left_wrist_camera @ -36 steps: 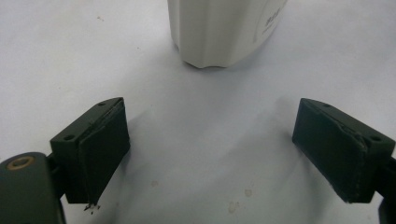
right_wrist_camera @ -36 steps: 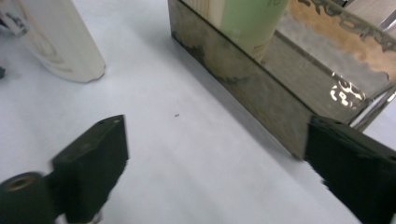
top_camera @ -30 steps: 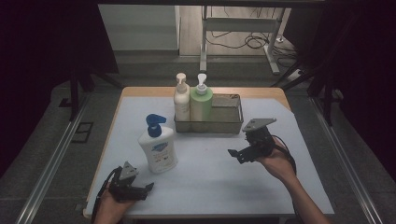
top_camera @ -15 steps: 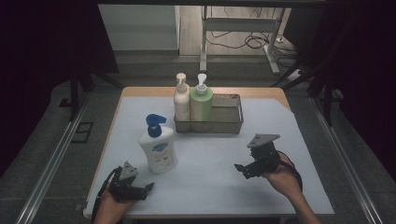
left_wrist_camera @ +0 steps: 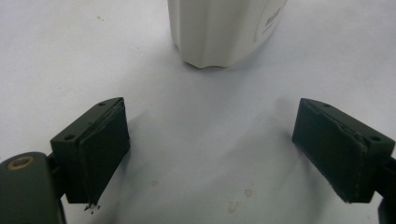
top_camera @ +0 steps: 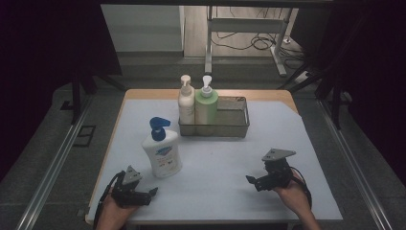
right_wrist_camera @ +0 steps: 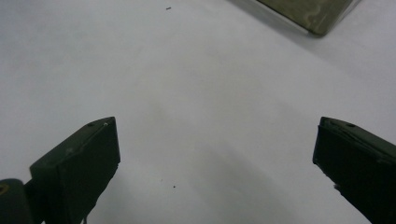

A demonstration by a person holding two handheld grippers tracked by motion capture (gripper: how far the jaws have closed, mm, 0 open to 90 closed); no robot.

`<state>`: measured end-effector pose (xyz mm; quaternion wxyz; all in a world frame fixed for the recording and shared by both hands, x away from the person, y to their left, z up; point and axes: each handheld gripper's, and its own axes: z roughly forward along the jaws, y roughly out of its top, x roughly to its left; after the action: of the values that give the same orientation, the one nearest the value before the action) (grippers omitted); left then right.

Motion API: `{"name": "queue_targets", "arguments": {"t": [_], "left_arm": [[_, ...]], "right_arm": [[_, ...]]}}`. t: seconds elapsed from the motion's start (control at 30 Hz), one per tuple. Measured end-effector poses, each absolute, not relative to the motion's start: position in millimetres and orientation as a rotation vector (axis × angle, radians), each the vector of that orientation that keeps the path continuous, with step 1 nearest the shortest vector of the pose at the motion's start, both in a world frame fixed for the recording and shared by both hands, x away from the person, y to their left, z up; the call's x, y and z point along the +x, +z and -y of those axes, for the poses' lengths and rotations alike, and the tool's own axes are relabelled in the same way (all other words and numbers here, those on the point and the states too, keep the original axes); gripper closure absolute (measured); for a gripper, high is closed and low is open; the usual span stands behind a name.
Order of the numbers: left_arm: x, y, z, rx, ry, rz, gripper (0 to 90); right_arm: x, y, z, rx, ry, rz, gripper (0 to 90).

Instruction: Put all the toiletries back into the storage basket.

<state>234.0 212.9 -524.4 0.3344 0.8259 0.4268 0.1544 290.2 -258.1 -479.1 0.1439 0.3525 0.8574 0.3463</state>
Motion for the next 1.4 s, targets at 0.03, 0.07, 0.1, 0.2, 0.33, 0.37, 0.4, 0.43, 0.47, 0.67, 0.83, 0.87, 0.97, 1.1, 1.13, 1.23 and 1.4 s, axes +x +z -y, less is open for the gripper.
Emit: {"name": "queue_targets", "arguments": {"t": [0.03,0.07,0.1,0.2,0.33,0.37,0.4,0.43,0.47,0.67,0.83,0.87,0.97,1.1,1.13,1.23,1.4], "left_arm": [[233.9,-524.4,-212.8,2.154,0.403,-1.115,10.8],[233.9,-524.4,-212.8,2.154,0.403,-1.115,10.8],[234.0,-524.4,-212.8,2.155,0.403,-1.114,10.8],[234.0,-524.3,-212.8,2.155,0.402,-1.114,10.8],[234.0,-523.7,-213.4,2.150,0.400,-1.113,11.8],[234.1,-523.4,-213.9,2.148,0.400,-1.117,12.5],[234.4,-523.1,-214.6,2.144,0.396,-1.121,13.3],[234.8,-522.8,-215.5,2.140,0.391,-1.124,13.7],[235.1,-522.6,-216.3,2.137,0.388,-1.125,14.2],[238.2,-519.9,-221.0,2.130,0.407,-1.144,20.3],[240.2,-514.6,-225.5,2.110,0.439,-1.139,25.8],[240.4,-513.6,-226.0,2.103,0.448,-1.136,26.5],[242.2,-509.9,-227.7,2.094,0.452,-1.133,30.2],[245.7,-505.5,-229.0,2.089,0.435,-1.118,37.0],[245.7,-505.5,-229.0,2.089,0.435,-1.118,38.2],[249.4,-502.1,-228.8,2.092,0.440,-1.111,41.2],[258.5,-495.7,-228.9,2.098,0.449,-1.108,48.2]], "right_arm": [[289.5,-482.5,258.8,1.025,1.006,-2.472,0.4],[289.5,-482.5,258.8,1.025,1.006,-2.472,0.4],[287.8,-489.8,258.3,1.027,0.996,-2.476,0.2],[286.5,-496.0,257.7,1.030,0.991,-2.483,0.0],[285.2,-509.0,259.0,1.047,0.976,-2.489,0.0],[285.1,-511.0,259.3,1.049,0.968,-2.494,0.0],[284.8,-513.3,259.4,1.047,0.964,-2.497,0.0],[284.7,-515.7,259.6,1.046,0.951,-2.504,0.0],[284.3,-518.3,259.3,1.046,0.929,-2.514,0.0],[281.6,-520.3,260.9,1.049,0.961,-2.489,0.0],[281.4,-521.5,262.8,1.050,0.986,-2.480,0.0],[281.5,-521.6,263.2,1.058,0.996,-2.477,0.0],[280.7,-522.1,262.0,1.046,0.982,-2.474,0.0],[280.4,-522.2,262.2,1.044,0.983,-2.473,0.0],[280.4,-522.2,262.2,1.044,0.983,-2.473,0.0],[280.2,-522.4,262.3,1.043,0.985,-2.471,0.0],[280.2,-522.6,262.4,1.041,0.987,-2.469,0.0]]}}
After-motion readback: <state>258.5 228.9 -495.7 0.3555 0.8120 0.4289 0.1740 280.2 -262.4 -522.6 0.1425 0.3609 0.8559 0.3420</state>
